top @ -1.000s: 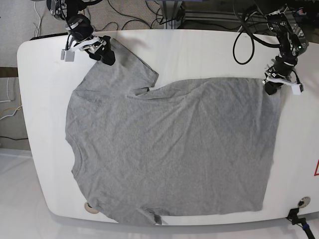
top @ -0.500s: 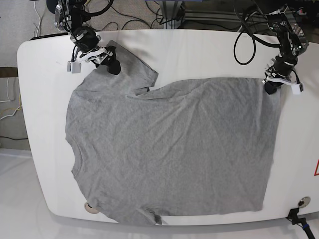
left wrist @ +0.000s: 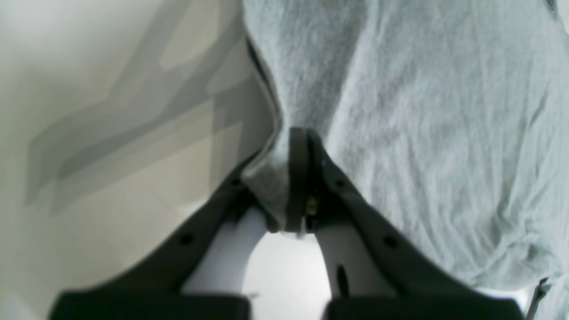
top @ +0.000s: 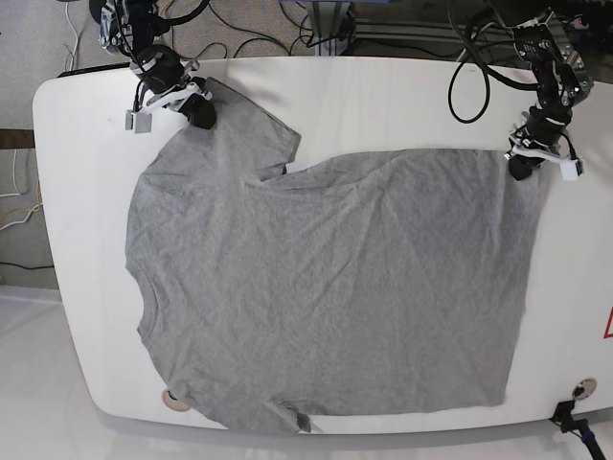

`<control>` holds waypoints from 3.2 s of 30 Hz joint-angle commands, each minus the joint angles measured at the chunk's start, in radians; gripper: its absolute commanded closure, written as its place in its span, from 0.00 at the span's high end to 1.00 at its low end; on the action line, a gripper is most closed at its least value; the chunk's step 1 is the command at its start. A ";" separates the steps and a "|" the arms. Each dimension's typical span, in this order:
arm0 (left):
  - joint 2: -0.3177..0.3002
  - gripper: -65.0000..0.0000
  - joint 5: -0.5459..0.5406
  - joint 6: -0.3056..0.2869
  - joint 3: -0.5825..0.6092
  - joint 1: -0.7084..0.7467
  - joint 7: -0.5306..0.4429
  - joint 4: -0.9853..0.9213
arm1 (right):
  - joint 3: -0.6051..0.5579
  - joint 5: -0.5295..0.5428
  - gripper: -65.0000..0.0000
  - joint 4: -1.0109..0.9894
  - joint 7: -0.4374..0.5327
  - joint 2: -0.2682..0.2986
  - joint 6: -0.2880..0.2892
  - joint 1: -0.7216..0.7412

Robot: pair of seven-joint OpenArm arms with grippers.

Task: Fold the T-shirt properly
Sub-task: 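Lift the shirt edge with both grippers and fold it over toward the hem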

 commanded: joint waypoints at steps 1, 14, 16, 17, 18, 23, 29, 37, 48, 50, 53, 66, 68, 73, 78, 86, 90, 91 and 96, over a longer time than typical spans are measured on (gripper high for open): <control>-0.011 0.00 -0.021 -0.010 0.018 0.012 0.006 0.048 | 0.025 0.015 0.00 0.019 0.012 0.007 0.015 -0.024; -0.007 0.00 -0.022 -0.011 0.041 0.160 0.006 0.174 | 0.094 0.011 0.00 0.105 0.015 0.002 0.067 -0.149; -0.007 0.00 -0.022 -0.011 0.041 0.174 0.008 0.192 | 0.113 0.011 0.00 0.134 0.015 0.002 0.064 -0.172; -0.007 0.00 -0.022 -0.011 0.041 0.183 0.008 0.203 | 0.120 0.011 0.00 0.149 0.015 0.002 0.064 -0.184; -0.007 0.00 -0.022 -0.011 0.043 0.189 0.008 0.217 | 0.128 0.011 0.00 0.160 0.015 0.002 0.064 -0.193; -0.008 0.00 -0.022 -0.031 0.043 0.232 0.008 0.260 | 0.162 0.011 0.00 0.223 0.015 -0.001 0.066 -0.280; -0.008 0.00 -0.021 -0.117 0.041 0.329 0.008 0.344 | 0.162 0.011 0.00 0.290 0.015 -0.001 0.067 -0.371; -0.007 0.00 -0.022 -0.174 0.038 0.298 0.006 0.404 | 0.188 0.014 0.00 0.301 0.015 0.043 0.069 -0.274; -0.005 0.00 -0.024 -0.158 0.037 0.123 0.008 0.408 | 0.185 0.014 0.00 0.299 0.013 0.076 0.069 -0.089; -0.005 0.00 -0.024 -0.112 0.037 0.086 0.008 0.405 | 0.182 0.012 0.00 0.289 0.012 0.096 0.069 -0.050; -0.005 0.00 -0.022 -0.092 0.041 0.037 0.008 0.402 | 0.180 0.009 0.00 0.258 0.010 0.100 0.069 0.008; -0.007 0.00 -0.016 -0.091 0.043 -0.156 0.008 0.204 | 0.134 -0.166 0.00 0.167 -0.080 0.093 0.069 0.281; -0.007 0.00 -0.016 -0.091 0.043 -0.179 0.008 0.172 | 0.110 -0.193 0.00 0.164 -0.080 0.093 0.069 0.315; -0.011 0.00 -0.014 -0.091 0.045 -0.235 0.006 0.092 | 0.074 -0.245 0.00 0.055 -0.080 0.093 0.069 0.412; -0.013 0.00 0.038 -0.091 0.045 -0.307 0.006 0.020 | 0.074 -0.304 0.00 -0.037 -0.077 0.093 0.107 0.484; -0.008 0.00 0.088 -0.094 0.045 -0.379 0.005 -0.055 | 0.073 -0.319 0.00 -0.152 -0.074 0.099 0.129 0.580; -0.010 0.00 0.091 -0.094 0.045 -0.403 0.005 -0.089 | 0.071 -0.319 0.00 -0.159 -0.074 0.099 0.129 0.613; -0.010 0.00 0.091 -0.094 0.045 -0.405 0.003 -0.099 | 0.067 -0.319 0.00 -0.169 -0.074 0.099 0.129 0.616; -0.013 0.00 0.091 -0.094 0.045 -0.431 0.003 -0.133 | 0.044 -0.321 0.00 -0.248 -0.070 0.100 0.129 0.669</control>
